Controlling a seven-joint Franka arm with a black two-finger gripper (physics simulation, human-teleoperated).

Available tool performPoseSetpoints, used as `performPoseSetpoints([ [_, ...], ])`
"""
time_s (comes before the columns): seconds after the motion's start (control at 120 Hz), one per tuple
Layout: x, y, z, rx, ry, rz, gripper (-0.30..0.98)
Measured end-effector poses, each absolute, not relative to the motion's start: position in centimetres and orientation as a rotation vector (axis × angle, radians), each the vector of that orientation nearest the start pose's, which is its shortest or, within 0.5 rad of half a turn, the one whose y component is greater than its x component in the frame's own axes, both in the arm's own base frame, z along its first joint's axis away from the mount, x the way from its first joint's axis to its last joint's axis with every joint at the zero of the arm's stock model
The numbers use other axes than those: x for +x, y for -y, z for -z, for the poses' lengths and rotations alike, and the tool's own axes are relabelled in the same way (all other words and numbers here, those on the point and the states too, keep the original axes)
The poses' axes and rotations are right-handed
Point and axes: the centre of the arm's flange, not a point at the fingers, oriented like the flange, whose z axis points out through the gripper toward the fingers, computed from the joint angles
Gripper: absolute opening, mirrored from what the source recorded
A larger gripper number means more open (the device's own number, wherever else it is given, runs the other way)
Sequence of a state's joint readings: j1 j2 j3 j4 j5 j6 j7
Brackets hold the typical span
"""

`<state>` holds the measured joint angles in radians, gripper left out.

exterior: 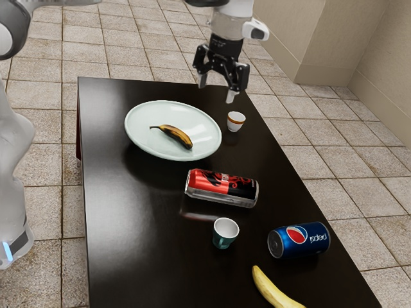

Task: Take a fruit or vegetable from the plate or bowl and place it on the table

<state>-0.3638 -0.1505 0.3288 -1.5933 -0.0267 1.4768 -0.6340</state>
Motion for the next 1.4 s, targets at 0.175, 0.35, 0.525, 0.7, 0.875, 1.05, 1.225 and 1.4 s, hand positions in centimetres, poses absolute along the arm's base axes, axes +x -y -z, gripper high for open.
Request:
performPoseSetpoints([
  [0.175,50.2,-0.7,-67.4,-2.991,1.197,-0.034,0.69],
  [0.35,50.8,-8.4,-64.1,-2.762,1.587,-0.129,0.69],
  [0.525,52.7,-15.4,-59.0,-2.468,1.889,-0.233,0.69],
  [0.7,55.3,-14.5,-56.0,-2.372,1.991,-0.255,0.69],
  [0.875,55.7,-15.1,-56.4,-2.333,2.101,-0.208,0.69],
  [1.05,54.9,-18.7,-56.4,-2.548,1.88,-0.181,0.69],
  [1.225,55.2,-17.4,-55.8,-2.837,1.439,-0.168,0.69],
  [1.4,55.7,-14.7,-55.7,-2.987,0.795,-0.144,0.69],
])
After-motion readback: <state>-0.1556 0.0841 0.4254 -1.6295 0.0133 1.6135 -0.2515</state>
